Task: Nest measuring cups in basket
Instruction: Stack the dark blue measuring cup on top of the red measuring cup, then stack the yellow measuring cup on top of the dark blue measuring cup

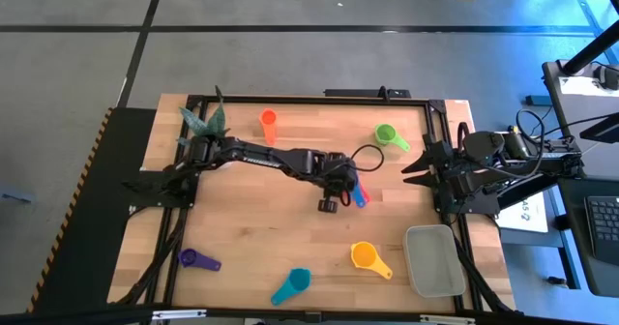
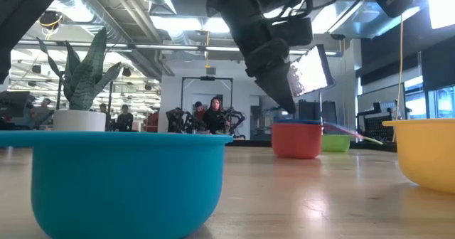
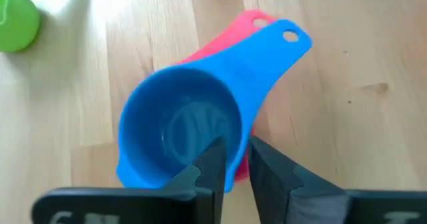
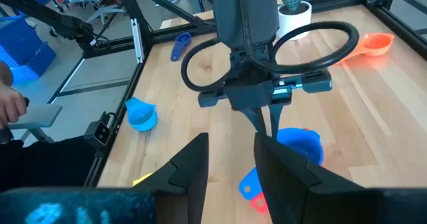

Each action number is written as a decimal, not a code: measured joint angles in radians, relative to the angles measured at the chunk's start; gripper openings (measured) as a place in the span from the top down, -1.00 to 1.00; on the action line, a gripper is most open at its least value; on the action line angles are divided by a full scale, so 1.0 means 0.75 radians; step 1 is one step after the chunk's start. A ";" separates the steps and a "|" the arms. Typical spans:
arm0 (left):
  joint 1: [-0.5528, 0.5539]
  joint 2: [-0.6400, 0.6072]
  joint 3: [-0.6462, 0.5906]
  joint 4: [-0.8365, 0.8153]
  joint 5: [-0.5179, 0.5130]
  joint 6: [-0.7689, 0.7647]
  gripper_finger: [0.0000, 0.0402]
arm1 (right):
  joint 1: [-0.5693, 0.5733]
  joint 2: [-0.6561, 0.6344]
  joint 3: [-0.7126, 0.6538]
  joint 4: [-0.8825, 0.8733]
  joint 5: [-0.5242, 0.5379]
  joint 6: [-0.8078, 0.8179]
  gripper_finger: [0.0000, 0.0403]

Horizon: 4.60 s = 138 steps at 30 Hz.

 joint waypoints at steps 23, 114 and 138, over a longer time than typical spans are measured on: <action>-0.028 0.016 -0.002 0.034 -0.032 -0.078 0.41 | 0.000 0.001 0.000 -0.003 -0.025 0.031 0.39; -0.223 -0.055 -0.140 -0.433 -0.105 -0.292 0.44 | 0.228 0.209 0.000 0.028 -0.090 0.197 0.39; -0.207 -0.685 -0.137 -0.462 -0.259 -0.283 0.41 | 0.229 0.295 -0.001 -0.028 -0.035 0.159 0.39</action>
